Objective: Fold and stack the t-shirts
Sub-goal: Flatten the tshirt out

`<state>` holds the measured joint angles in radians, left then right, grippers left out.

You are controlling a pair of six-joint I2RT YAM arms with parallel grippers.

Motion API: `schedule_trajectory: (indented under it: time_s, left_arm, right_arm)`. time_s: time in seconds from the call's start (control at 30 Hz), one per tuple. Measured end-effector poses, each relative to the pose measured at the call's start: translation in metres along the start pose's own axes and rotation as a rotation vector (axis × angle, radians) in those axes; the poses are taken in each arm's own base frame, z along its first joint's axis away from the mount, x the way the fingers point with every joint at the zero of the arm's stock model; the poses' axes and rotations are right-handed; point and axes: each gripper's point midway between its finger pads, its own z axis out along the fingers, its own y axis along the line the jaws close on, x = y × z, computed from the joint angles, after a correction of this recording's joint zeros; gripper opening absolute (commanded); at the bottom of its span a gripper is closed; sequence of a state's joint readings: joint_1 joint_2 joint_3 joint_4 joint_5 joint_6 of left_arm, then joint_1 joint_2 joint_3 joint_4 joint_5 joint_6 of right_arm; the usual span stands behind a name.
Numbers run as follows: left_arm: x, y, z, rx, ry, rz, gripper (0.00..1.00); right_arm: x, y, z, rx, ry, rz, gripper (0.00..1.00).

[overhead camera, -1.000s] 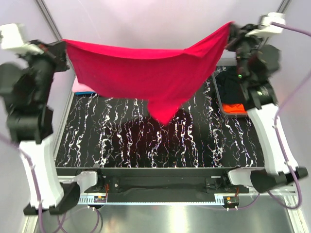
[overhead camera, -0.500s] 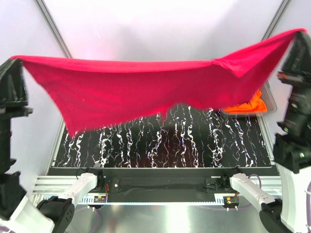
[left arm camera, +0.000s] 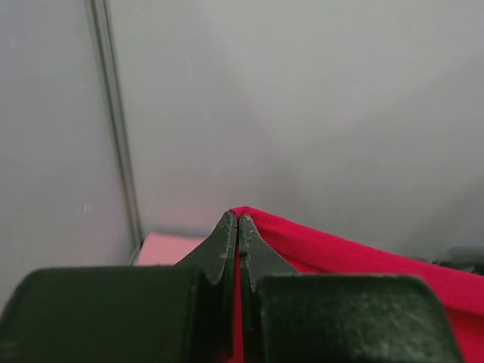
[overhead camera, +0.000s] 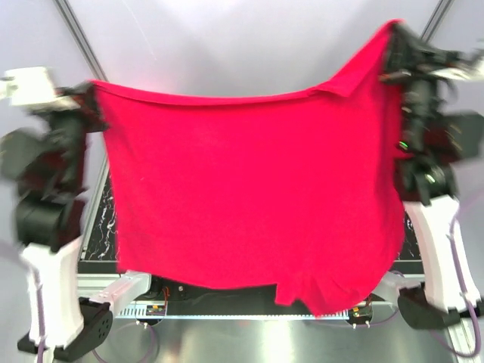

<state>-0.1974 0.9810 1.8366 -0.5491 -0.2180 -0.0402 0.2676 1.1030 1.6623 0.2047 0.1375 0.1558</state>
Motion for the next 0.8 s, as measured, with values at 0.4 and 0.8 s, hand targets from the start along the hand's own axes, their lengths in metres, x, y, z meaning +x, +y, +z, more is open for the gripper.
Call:
schedule_trajectory:
  time_s: [0.4, 0.8]
  left_arm:
    - [0.358, 0.079, 0.037, -0.272, 0.734, 0.241, 0.00]
    - [0.524, 0.134, 0.054, -0.436, 1.029, 0.178, 0.00]
  right_arm:
    - [0.365, -0.080, -0.040, 0.154, 0.673, -0.032, 0.00]
    - [0.556, -0.114, -0.099, 0.178, 0.991, 0.006, 0.00]
